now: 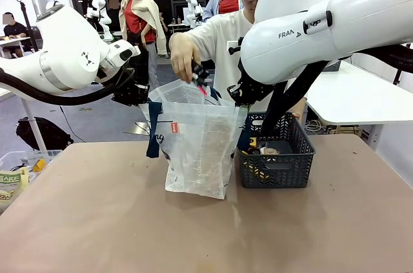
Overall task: Transfer purchased items from the store into the shopping bag.
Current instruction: Move the Reusable shopping bag to the right side of the table.
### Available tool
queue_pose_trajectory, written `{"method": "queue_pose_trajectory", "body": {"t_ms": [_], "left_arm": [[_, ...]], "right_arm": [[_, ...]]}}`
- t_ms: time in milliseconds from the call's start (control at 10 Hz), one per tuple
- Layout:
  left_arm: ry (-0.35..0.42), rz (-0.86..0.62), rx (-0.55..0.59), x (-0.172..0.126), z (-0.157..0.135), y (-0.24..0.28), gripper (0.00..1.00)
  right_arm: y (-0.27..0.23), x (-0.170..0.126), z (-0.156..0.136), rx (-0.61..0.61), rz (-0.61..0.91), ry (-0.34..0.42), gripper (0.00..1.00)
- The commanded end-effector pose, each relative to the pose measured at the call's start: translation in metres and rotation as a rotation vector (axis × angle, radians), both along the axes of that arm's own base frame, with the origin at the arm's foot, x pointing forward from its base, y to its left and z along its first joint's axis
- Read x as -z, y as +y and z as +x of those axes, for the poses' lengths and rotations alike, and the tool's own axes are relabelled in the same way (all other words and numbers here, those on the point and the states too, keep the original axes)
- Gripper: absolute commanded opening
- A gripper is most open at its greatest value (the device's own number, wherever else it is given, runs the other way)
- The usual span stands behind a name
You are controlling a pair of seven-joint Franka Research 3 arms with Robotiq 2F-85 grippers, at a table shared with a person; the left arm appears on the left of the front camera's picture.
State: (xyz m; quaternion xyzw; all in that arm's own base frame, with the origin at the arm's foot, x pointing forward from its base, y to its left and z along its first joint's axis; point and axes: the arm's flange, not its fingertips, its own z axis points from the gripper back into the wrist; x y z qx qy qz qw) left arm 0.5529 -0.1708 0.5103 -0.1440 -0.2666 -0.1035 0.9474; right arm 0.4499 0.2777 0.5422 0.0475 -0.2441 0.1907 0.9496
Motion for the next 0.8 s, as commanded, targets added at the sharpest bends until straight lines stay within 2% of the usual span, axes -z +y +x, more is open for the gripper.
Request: {"method": "queue_pose_trajectory", "body": {"t_ms": [0, 700], "left_arm": [[-0.010, 0.008, -0.001, -0.0029, 0.0035, 0.0031, 0.00], [-0.010, 0.008, -0.001, -0.0029, 0.0035, 0.0031, 0.00]], "right_arm": [[-0.0041, 0.0019, -0.0012, 0.007, 0.006, -0.008, 0.00], [-0.0041, 0.0019, -0.0012, 0.007, 0.006, -0.008, 0.00]]}}
